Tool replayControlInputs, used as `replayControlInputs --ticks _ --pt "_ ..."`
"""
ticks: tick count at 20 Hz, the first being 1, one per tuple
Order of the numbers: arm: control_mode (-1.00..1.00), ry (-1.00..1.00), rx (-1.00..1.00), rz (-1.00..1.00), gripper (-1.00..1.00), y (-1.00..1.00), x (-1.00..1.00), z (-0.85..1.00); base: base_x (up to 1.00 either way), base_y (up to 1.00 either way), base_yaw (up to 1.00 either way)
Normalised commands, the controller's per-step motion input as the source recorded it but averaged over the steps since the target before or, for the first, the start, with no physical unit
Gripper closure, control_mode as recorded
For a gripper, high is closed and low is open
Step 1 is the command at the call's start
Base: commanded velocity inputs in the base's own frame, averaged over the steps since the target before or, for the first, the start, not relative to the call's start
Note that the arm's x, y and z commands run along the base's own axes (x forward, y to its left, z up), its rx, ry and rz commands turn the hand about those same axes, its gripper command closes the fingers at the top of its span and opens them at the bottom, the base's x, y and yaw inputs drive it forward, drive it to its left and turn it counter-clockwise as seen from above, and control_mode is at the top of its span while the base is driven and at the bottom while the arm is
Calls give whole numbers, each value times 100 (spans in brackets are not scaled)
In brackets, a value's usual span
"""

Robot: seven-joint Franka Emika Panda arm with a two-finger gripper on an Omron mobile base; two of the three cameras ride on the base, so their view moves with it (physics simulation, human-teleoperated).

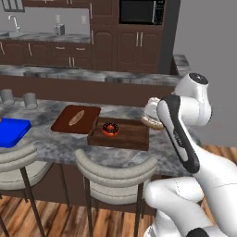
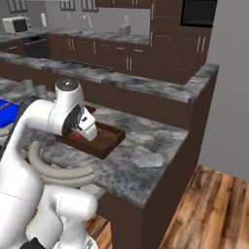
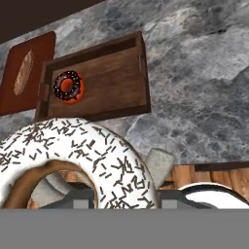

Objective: Take the donuts from the fridge and place them on the empty tray on the dining counter.

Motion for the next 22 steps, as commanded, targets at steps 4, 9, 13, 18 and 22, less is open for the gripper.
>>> replayControlInputs --ticks 4,9,13,18,22 --pt "-100 0 -30 -17 100 0 100 -57 0 0 0" --pt "-100 -1 -8 -7 100 -16 93 -86 0 0 0" --pt "-100 -9 -3 0 100 -8 72 -77 0 0 0" --pt "-100 -1 3 0 100 0 88 -47 0 0 0" --pt "-100 1 5 0 100 0 85 -10 0 0 0"
